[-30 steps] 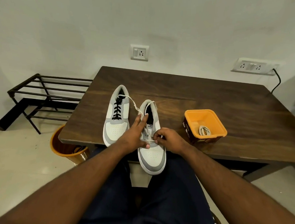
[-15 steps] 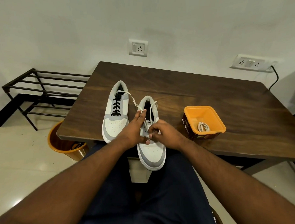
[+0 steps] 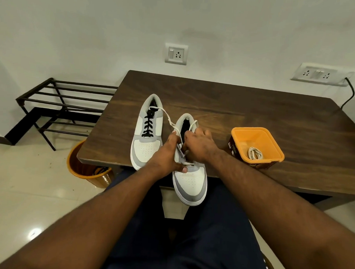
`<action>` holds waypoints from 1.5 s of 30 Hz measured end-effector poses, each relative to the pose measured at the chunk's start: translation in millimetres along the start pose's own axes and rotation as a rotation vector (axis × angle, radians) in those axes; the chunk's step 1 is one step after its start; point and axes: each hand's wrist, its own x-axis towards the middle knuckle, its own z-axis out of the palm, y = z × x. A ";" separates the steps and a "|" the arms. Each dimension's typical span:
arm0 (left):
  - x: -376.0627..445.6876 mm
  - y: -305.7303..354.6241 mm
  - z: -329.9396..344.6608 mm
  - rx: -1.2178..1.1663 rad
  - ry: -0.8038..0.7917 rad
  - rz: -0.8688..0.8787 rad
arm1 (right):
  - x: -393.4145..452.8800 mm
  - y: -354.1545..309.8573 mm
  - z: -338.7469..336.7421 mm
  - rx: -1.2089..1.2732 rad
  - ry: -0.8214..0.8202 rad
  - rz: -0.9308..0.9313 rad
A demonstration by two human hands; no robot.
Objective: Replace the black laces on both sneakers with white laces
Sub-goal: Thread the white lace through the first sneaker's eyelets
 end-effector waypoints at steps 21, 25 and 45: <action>9.2 13.0 -11.7 -0.020 -0.004 -0.020 | 11.9 26.3 -57.5 -0.293 0.001 -0.130; 6.0 24.4 -7.9 -0.147 0.070 -0.009 | 4.8 21.8 -75.3 0.115 -0.083 -0.022; -75.7 55.1 4.9 -0.599 0.166 0.007 | -95.5 -11.9 -11.6 1.516 0.209 0.247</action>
